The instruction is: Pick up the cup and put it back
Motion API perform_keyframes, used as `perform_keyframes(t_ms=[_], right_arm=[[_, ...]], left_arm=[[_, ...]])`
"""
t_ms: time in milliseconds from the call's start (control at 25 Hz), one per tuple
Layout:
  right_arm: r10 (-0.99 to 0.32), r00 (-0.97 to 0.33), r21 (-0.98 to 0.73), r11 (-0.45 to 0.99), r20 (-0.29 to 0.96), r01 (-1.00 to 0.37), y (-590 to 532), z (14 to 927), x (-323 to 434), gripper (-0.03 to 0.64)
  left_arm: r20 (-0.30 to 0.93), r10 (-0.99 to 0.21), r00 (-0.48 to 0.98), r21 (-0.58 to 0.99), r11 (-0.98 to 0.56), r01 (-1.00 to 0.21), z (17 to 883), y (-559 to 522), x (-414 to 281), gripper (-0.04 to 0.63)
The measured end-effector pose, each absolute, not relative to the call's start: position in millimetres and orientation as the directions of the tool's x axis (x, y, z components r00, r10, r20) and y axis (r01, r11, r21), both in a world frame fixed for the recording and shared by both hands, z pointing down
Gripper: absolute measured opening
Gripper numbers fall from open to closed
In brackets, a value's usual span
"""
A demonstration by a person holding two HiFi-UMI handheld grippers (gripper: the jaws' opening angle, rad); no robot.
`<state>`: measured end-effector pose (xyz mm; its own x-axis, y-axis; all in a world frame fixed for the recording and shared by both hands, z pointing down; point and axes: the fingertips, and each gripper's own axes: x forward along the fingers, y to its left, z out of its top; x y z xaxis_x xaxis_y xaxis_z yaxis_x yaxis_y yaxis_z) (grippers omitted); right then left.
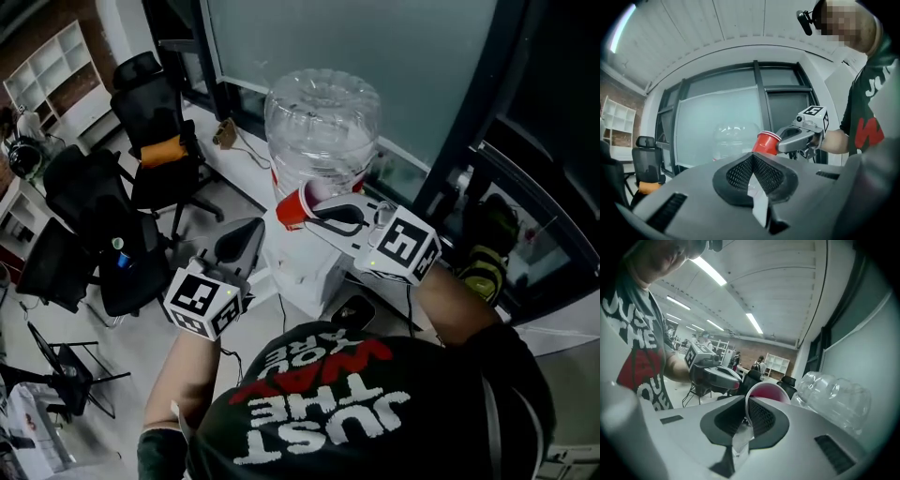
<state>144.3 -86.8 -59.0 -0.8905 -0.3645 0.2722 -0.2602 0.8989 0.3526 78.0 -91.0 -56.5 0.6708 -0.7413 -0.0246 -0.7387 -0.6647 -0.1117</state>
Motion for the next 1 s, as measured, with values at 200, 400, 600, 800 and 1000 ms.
perform_keyframes(t_ms=[200, 400, 600, 800, 1000], right_arm=[[-0.37, -0.901, 0.354, 0.893, 0.225, -0.278, -92, -90, 151, 0.049], [-0.374, -0.901, 0.377, 0.885, 0.221, -0.274, -88, -99, 150, 0.049], [-0.364, -0.902, 0.372, 0.89, 0.234, -0.263, -87, -97, 146, 0.049], [-0.334, -0.907, 0.368, 0.901, 0.256, -0.228, -86, -94, 135, 0.049], [-0.3, -0.908, 0.322, 0.925, 0.293, -0.202, -94, -67, 111, 0.049]], left_arm=[[-0.052, -0.723, 0.689, -0.134, -0.679, -0.722, -87, -94, 86, 0.003], [-0.06, -0.711, 0.7, -0.144, -0.688, -0.711, -94, -89, 89, 0.003], [-0.051, -0.713, 0.699, -0.125, -0.69, -0.713, -87, -89, 88, 0.003], [-0.043, -0.734, 0.678, -0.091, -0.673, -0.734, -74, -93, 77, 0.003], [-0.005, -0.761, 0.649, -0.026, -0.649, -0.76, -32, -104, 57, 0.003]])
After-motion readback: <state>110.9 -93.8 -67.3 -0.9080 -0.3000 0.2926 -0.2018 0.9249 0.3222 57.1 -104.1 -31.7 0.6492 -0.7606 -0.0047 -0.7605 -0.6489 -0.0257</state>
